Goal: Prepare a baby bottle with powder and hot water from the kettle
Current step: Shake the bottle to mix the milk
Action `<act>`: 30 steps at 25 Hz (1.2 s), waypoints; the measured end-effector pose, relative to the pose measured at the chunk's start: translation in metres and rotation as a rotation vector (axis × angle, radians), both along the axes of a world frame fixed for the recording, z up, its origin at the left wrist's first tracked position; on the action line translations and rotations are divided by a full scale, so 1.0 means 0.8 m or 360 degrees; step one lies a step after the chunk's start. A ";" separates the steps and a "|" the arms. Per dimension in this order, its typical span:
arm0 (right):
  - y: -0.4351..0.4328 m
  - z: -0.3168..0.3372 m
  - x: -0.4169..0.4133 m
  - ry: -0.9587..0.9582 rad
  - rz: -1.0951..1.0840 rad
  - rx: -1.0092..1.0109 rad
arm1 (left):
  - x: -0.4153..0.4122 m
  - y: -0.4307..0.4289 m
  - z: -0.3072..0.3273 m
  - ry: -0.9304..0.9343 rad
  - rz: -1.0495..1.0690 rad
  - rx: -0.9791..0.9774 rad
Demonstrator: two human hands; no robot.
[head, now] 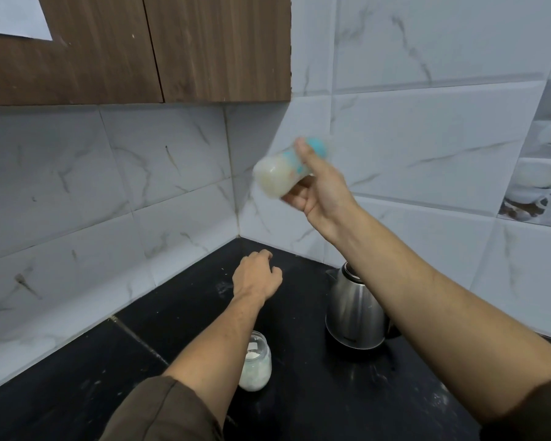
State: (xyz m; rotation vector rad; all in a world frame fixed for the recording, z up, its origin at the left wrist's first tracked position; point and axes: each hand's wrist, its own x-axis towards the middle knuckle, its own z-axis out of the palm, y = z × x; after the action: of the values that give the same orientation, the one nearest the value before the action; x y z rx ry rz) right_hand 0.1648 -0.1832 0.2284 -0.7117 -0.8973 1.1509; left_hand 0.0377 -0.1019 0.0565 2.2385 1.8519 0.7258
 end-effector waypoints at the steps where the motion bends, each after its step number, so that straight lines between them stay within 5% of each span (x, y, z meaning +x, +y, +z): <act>1: -0.008 -0.002 -0.004 -0.0325 0.0043 0.0052 | 0.002 0.001 0.000 0.0001 0.0002 -0.0011; 3: -0.011 -0.002 -0.007 -0.0392 0.0020 0.0142 | 0.005 0.000 0.001 -0.0001 -0.0009 -0.0006; 6: -0.002 0.002 -0.002 0.0462 -0.0086 0.0088 | 0.006 -0.003 -0.002 -0.0016 -0.0028 0.0021; 7: 0.001 0.002 0.000 0.0523 -0.0059 0.0053 | 0.005 -0.003 -0.003 -0.0016 -0.0026 0.0022; 10: -0.008 -0.004 -0.006 -0.0206 0.0149 -0.0003 | 0.003 -0.001 -0.001 0.0005 -0.0015 0.0007; 12: -0.011 -0.004 -0.009 -0.0312 0.0148 0.0052 | 0.003 0.000 0.000 0.0009 -0.0015 0.0011; 16: -0.002 -0.002 0.000 0.0589 0.0036 0.0034 | 0.001 -0.003 -0.003 0.0003 -0.0012 0.0034; 20: -0.013 -0.016 -0.011 -0.0302 0.0170 0.0064 | -0.001 0.003 0.001 0.0033 0.0006 -0.0007; 21: -0.015 -0.015 -0.015 -0.0317 0.0170 0.0077 | 0.001 0.002 0.003 0.0039 0.0005 -0.0004; 25: 0.000 -0.012 -0.019 0.0529 0.0018 -0.0027 | 0.001 -0.002 0.001 0.0034 -0.0014 0.0023; 26: 0.000 -0.011 -0.018 0.0459 0.0048 -0.0052 | 0.000 -0.003 0.001 0.0034 -0.0006 0.0016; 30: -0.017 -0.009 -0.020 -0.0645 0.0321 0.0050 | -0.004 0.001 0.001 0.0027 -0.0011 -0.0022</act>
State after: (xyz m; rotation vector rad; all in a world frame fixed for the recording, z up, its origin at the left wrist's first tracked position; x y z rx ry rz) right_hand 0.1484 -0.1970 0.2209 -0.8600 -1.3498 1.1863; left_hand 0.0349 -0.1013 0.0573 2.2486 1.8502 0.6930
